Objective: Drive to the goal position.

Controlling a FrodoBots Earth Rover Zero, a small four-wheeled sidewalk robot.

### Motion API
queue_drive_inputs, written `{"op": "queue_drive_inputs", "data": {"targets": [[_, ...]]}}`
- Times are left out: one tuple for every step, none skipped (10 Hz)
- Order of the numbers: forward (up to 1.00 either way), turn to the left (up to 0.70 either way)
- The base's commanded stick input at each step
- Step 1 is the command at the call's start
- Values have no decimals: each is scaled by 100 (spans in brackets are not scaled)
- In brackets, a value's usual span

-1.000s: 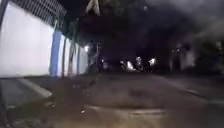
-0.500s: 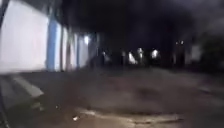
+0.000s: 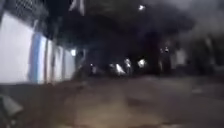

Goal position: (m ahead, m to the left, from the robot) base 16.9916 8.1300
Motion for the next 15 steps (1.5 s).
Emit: {"op": "queue_drive_inputs", "data": {"targets": [[70, -35], [70, -24], [70, -7], [70, 0], [70, 0], [70, 0], [70, 0], [70, 0], [70, 0], [70, 0], [70, 0], [70, 0], [70, 0], [70, 0], [70, 0]]}}
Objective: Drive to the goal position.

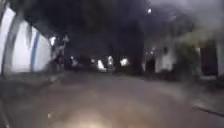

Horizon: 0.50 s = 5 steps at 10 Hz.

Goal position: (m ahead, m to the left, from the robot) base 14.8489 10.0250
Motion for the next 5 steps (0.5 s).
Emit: {"op": "queue_drive_inputs", "data": {"targets": [[70, 0], [70, 0], [70, 0], [70, 0], [70, 0]]}}
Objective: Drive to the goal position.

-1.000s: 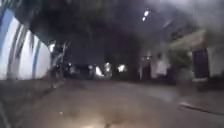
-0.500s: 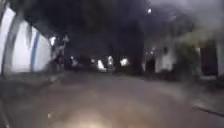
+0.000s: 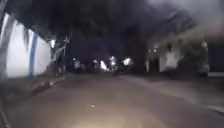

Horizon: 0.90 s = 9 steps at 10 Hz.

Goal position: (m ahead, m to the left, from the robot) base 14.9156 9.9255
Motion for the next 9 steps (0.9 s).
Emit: {"op": "queue_drive_inputs", "data": {"targets": [[70, 0], [70, 0], [70, 0], [70, 0], [70, 0], [70, 0], [70, 0], [70, 0], [70, 0]]}}
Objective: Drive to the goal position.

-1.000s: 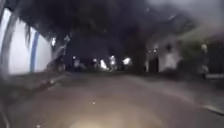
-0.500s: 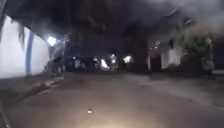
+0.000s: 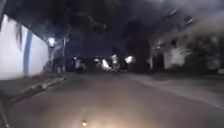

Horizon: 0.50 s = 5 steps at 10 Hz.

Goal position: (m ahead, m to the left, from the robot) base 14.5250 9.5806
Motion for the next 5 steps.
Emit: {"op": "queue_drive_inputs", "data": {"targets": [[70, 0], [70, 0], [70, 0], [70, 0], [70, 0]]}}
